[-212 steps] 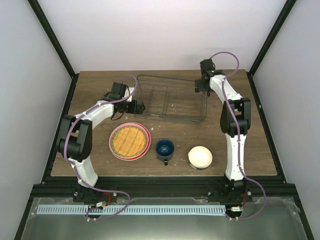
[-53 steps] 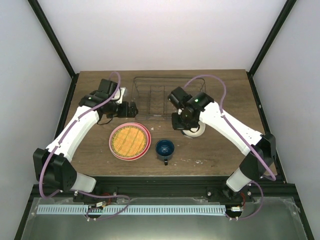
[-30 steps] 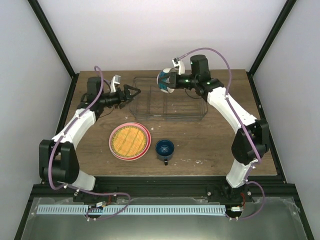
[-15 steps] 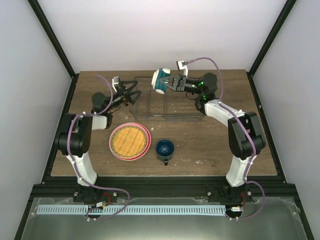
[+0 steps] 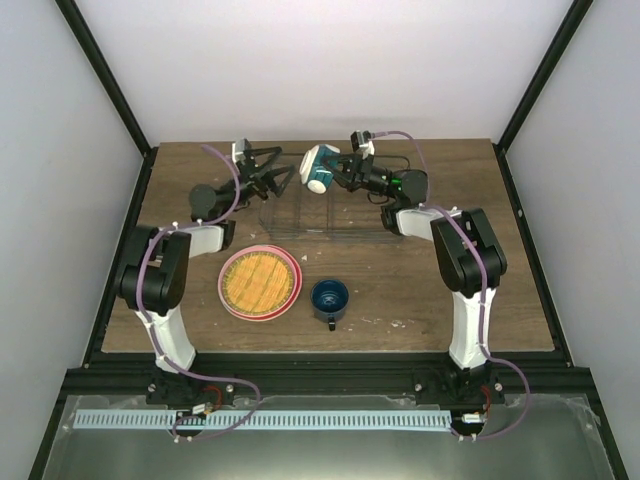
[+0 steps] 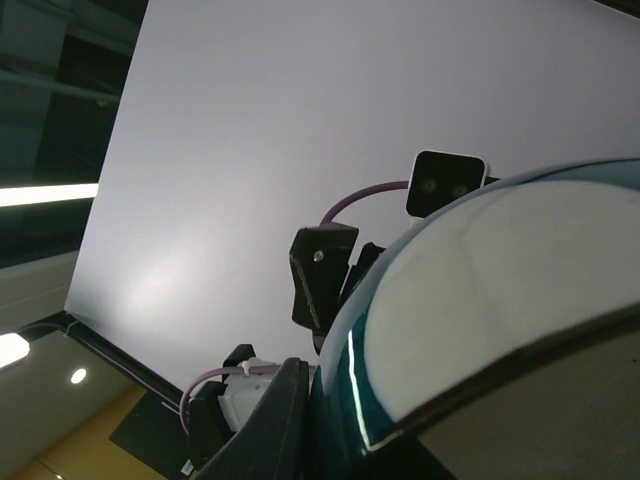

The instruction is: Load the mixed dishes into the dish rack

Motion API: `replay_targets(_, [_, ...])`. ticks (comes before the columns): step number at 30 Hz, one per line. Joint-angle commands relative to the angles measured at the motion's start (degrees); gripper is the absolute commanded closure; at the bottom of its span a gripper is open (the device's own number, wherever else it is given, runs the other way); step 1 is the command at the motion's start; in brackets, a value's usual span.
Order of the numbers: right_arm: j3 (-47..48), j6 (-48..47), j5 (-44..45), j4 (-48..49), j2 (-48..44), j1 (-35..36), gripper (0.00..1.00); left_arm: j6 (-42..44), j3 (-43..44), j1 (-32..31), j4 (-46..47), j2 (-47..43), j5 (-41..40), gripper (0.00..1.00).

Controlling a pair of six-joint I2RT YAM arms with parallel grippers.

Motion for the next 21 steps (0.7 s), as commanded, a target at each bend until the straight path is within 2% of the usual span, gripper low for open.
replay_targets(1, [2.41,2.19,3.58,20.28,-1.21,0.89,0.99,-0.62,0.51,-2.13,6.53,1.88,-0.49,0.00])
replay_targets(13, [5.01,1.86,3.77,20.18,-2.48,1.03,0.98,0.54,-1.97,-3.40,4.77,2.38,-0.84,0.00])
replay_targets(21, [11.18,-3.20,2.08,20.16,0.81,0.91,0.97,-4.82,-4.10,-6.09,6.61,1.65,-4.62,0.00])
